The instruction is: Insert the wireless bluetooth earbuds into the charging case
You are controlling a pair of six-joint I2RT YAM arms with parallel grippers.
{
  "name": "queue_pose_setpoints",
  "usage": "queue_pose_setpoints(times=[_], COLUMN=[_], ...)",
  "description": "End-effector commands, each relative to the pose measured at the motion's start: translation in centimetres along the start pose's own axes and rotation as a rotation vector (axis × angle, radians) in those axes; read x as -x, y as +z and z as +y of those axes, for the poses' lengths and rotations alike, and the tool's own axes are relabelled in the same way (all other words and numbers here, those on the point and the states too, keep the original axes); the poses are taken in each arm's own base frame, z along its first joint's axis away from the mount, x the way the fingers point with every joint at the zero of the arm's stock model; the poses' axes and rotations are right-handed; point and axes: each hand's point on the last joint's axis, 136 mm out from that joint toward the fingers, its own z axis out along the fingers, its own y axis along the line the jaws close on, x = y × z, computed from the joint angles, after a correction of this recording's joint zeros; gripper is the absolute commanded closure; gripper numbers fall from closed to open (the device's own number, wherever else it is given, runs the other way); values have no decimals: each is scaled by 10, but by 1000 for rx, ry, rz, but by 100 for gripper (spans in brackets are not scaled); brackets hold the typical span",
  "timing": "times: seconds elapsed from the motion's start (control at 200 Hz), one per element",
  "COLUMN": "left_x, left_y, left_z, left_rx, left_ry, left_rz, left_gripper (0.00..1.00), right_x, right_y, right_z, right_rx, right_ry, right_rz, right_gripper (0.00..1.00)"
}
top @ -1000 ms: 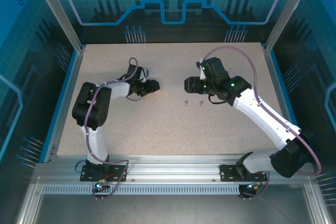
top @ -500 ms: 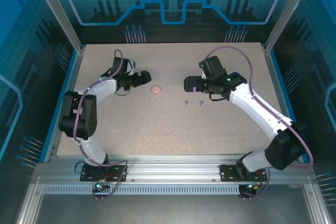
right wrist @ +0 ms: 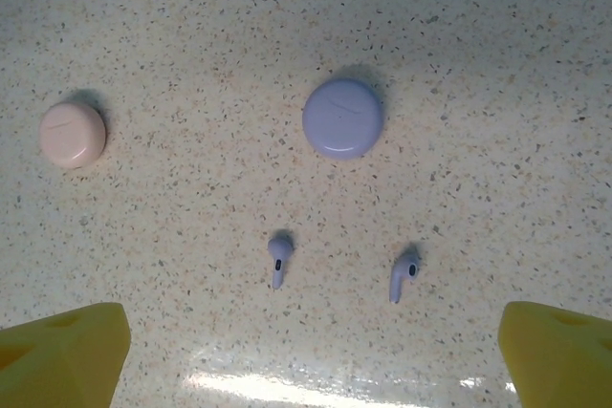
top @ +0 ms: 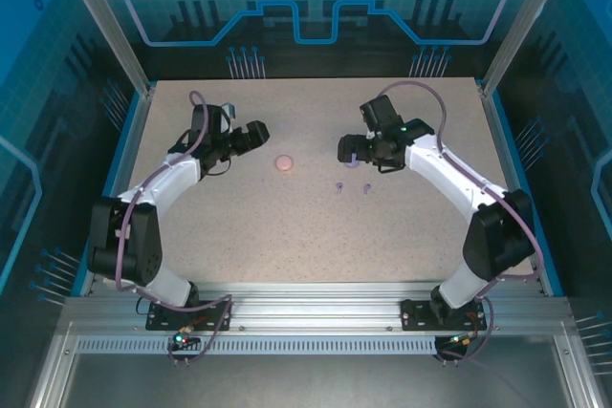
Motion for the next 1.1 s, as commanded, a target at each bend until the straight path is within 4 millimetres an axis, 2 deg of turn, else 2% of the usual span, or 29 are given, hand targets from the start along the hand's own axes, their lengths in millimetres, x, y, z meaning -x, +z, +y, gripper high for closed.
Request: queue_pose_setpoints(times=[0.0, 0.275, 0.445, 0.59, 0.7, 0.98, 1.096], left_x=[20, 26, 16, 9, 2, -18, -27], left_y=[-17, -40, -44, -42, -41, -29, -25], left_z=[-14, -27, -39, -42, -47, -41, -46], left_rx=[-55, -94, -57, -48, -62, -4, -16], left_ry=[-8, 43, 157, 133, 100, 50, 46], left_rz=[-125, -225, -250, -230, -208, -143, -105], left_gripper=[1, 1, 1, 1, 1, 1, 1], right_x=[10, 32, 47, 57, 56, 48, 48], right_y=[7, 33, 48, 62, 73, 98, 106], right_z=[-1, 14, 25, 32, 30, 26, 26], right_rx=[-13, -11, -2, -6, -33, -71, -77], right_ry=[26, -1, -14, -19, -17, -29, -39], right_rz=[14, 41, 55, 80, 112, 183, 191], right_gripper=[0, 0, 0, 0, 0, 2, 2])
